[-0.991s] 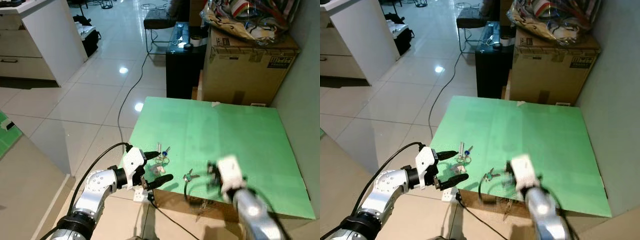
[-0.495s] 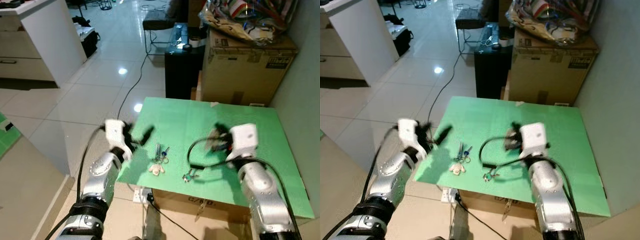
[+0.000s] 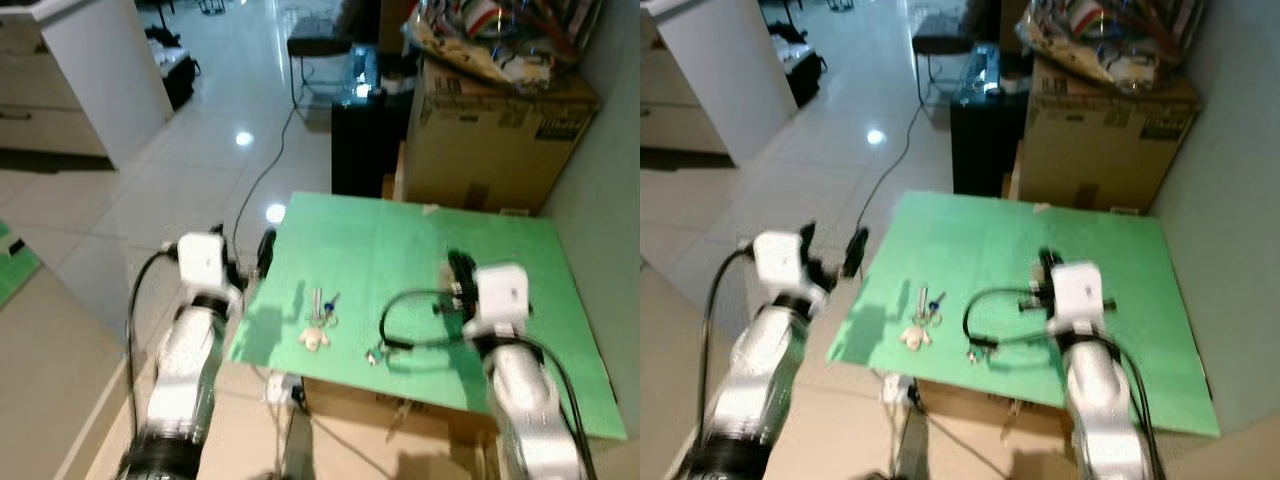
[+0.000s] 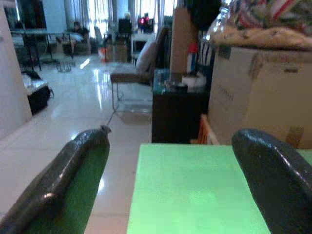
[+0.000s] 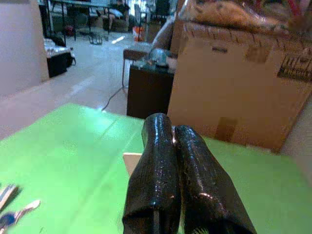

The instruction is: Hang keys on a hook

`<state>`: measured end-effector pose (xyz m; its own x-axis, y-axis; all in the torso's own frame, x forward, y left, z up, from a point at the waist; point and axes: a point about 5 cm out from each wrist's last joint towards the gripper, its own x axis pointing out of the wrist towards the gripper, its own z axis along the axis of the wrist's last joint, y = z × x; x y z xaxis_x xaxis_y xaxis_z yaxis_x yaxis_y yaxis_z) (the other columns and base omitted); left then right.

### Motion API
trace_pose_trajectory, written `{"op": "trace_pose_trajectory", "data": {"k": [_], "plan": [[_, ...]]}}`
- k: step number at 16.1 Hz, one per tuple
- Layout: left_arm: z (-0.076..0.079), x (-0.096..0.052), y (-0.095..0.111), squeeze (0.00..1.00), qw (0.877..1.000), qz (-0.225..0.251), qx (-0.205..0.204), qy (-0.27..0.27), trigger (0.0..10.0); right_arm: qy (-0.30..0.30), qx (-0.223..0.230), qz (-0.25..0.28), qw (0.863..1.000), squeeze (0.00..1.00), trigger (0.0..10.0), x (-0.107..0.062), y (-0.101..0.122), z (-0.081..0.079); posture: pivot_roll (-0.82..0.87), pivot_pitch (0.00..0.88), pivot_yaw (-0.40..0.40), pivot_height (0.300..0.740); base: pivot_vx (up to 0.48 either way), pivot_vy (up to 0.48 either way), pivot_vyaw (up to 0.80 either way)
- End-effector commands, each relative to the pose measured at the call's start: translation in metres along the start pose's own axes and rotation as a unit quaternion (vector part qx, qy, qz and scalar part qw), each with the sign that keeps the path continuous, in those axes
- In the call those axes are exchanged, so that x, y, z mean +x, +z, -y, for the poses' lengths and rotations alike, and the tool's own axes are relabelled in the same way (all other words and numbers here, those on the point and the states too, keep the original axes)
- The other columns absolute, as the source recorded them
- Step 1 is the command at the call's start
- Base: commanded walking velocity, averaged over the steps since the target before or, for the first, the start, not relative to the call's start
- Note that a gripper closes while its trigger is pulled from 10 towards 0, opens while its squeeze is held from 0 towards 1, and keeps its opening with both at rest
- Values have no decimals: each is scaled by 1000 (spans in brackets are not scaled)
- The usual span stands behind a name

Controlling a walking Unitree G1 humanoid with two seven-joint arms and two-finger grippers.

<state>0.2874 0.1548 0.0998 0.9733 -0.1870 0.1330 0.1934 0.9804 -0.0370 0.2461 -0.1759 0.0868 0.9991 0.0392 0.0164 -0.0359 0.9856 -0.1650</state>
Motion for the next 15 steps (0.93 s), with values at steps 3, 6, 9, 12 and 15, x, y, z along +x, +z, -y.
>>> {"op": "trace_pose_trajectory", "data": {"k": [3, 6, 9, 12, 15], "plan": [[2, 9, 5, 0, 1000, 5, -3, 1, 10000, 15, -1, 29, 999, 0, 0, 2, 9, -6, -118, 0, 64, 740, 0, 0, 0], [1, 8, 2, 0, 1000, -14, 5, 16, 10000, 31, 2, 17, 999, 0, 0, 14, 7, -4, -107, 0, 48, 740, 0, 0, 392], [-2, 2, -4, 0, 999, -31, -5, 21, 10000, 39, 23, -2, 999, 0, 0, 20, 1, -4, -100, 0, 41, 740, 0, 317, 490], [-7, -2, -4, 0, 999, -31, -3, 41, 10000, 67, 43, -27, 996, 0, 0, 27, -7, -10, -62, 0, 9, 740, 0, 472, 138], [-10, -5, -2, 0, 998, -31, 16, 48, 10000, 89, 46, -28, 995, 0, 0, 37, -6, -16, -3, 0, -30, 740, 0, 472, 0]]}}
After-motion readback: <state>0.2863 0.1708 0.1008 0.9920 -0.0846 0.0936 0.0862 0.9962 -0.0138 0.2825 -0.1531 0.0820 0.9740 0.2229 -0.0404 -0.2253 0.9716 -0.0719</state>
